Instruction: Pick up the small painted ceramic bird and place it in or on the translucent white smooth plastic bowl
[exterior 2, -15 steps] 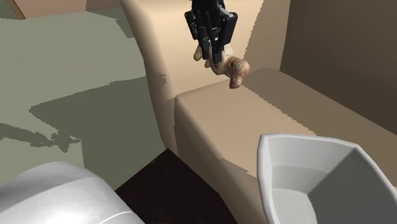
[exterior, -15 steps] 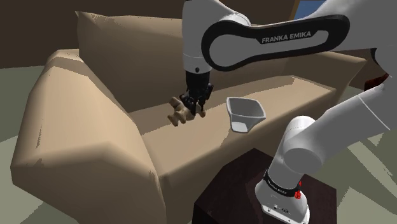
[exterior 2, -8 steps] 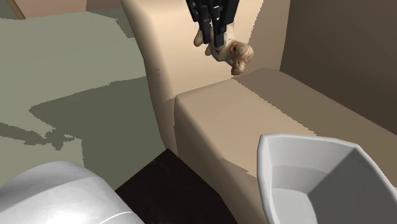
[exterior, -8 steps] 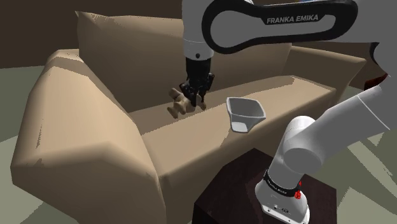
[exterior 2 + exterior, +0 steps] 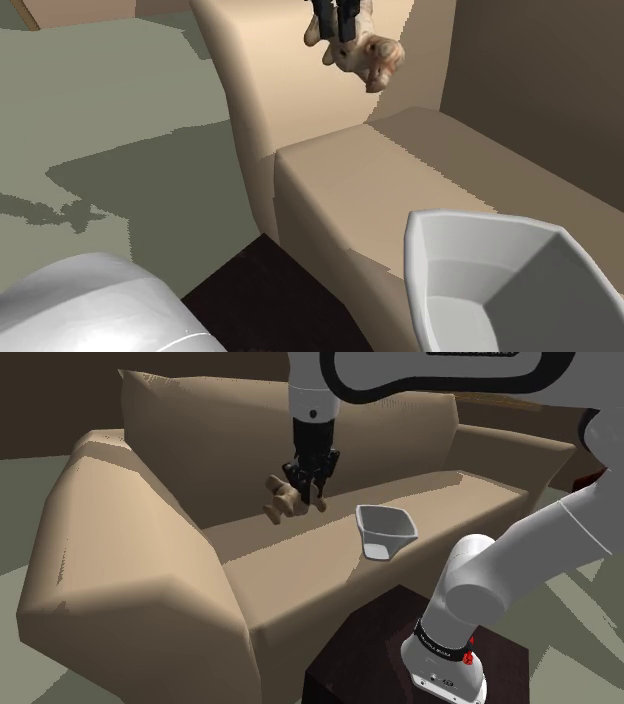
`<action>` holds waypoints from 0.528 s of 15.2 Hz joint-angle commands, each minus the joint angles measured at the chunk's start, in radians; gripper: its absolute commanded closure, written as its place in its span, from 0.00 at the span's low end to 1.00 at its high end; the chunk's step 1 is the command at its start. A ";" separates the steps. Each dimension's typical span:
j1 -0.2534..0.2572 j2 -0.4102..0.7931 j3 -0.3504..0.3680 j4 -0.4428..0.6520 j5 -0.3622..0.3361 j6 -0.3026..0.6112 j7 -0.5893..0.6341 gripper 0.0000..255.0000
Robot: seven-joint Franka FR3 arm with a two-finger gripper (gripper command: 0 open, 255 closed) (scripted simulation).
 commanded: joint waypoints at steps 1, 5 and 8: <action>-0.002 -0.028 -0.020 -0.018 -0.004 -0.009 -0.023 1.00; -0.009 -0.139 -0.099 -0.108 -0.028 -0.023 -0.110 1.00; -0.019 -0.214 -0.159 -0.164 -0.057 -0.037 -0.174 1.00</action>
